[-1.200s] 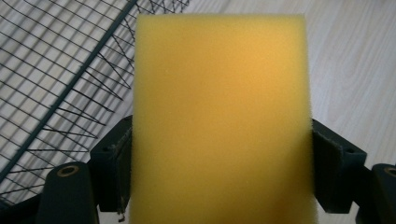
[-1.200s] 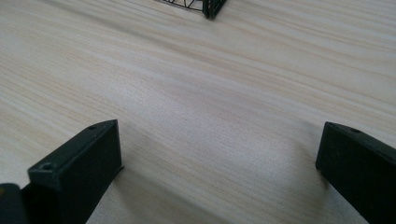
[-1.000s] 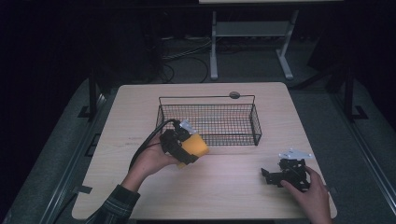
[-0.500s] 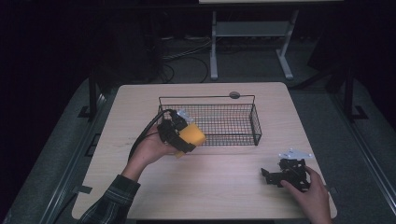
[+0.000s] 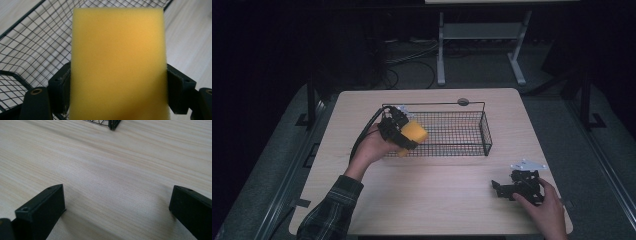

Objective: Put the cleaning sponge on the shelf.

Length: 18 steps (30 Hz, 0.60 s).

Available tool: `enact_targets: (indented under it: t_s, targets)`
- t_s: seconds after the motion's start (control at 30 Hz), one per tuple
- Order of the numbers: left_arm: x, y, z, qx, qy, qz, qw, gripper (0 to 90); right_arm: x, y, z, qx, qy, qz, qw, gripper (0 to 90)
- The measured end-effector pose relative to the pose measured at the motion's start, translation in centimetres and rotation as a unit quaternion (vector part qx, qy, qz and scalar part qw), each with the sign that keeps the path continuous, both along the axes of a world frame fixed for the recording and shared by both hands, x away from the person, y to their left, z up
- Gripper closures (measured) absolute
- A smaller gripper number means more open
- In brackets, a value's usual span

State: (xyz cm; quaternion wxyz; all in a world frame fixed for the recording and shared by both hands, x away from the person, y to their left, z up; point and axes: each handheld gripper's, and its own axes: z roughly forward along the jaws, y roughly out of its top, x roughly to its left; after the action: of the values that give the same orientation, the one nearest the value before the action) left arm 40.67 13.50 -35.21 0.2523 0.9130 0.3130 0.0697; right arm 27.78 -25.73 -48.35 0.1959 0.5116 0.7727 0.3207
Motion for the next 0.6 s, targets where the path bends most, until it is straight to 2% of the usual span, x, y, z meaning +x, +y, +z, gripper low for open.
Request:
enact_targets:
  t_s: [0.37, 0.6]
  targets:
    - [2.0, 0.9, 0.0, 0.003, -0.004, 0.031, 0.9995, 22.2, 0.0, 0.0, 0.0, 0.001, 0.001, -0.001, 1.0, 0.0]
    - [3.3, 1.5, -0.2, -0.001, -0.004, 0.057, 0.9984, 22.2, 0.0, 0.0, 0.0, 0.001, 0.001, -0.001, 1.0, 0.0]
